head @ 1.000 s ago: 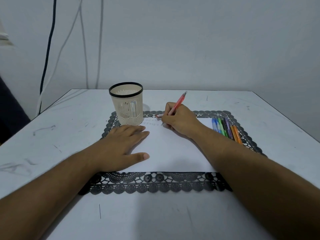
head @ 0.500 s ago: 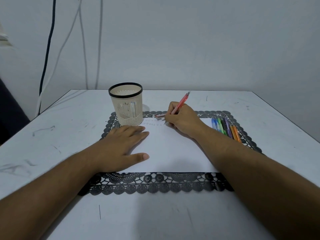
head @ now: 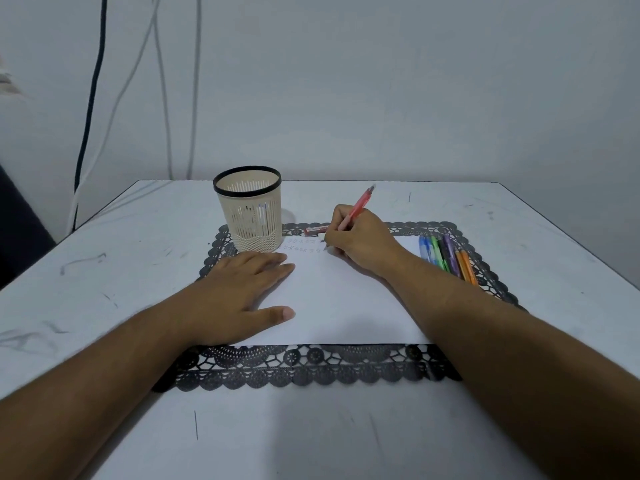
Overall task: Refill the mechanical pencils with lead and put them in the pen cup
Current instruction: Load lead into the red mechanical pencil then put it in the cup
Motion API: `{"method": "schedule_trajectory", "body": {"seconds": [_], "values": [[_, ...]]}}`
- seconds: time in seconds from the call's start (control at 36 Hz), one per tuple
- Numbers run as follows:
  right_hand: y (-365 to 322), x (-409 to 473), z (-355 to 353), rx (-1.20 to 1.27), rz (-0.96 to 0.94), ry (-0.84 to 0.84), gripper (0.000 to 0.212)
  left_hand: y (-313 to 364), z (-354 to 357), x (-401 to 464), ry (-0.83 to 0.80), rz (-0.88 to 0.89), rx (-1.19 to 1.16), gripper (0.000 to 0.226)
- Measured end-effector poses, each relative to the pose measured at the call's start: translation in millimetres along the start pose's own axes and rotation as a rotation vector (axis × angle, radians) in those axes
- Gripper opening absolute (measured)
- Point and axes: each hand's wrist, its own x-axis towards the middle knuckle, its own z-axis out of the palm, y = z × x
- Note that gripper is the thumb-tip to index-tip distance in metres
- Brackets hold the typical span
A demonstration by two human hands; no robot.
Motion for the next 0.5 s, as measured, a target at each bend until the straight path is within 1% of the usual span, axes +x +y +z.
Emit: {"method": "schedule_trajectory", "body": {"seconds": [0.17, 0.31, 0.36, 0.39, 0.44, 0.5], "values": [[1, -1, -3, -0.035, -0.01, 0.042, 0.01, -2, 3, 0, 0.008, 0.007, 0.002, 0.093], [-2, -5, 0, -0.073, 0.002, -0.048, 0.014, -3, 2, 0, 0.001, 0.002, 0.022, 0.095], [-2, -7, -3, -0.033, 0.025, -0.054, 0.014, -1, 2, -1, -0.008, -0.003, 0.021, 0.096], [-2, -6, -6, -0.008, 0.033, -0.025, 0.014, 1, 1, -1, -0.004, -0.004, 0.021, 0.096], [-4, -3, -12, 0.063, 0.052, 0.087, 0.017, 4, -1, -1, -0.001, -0.007, 0.018, 0.092], [-8, 0, -18, 0.205, 0.095, 0.187, 0.023, 4, -1, -1, 0.001, -0.015, 0.018, 0.086]]}}
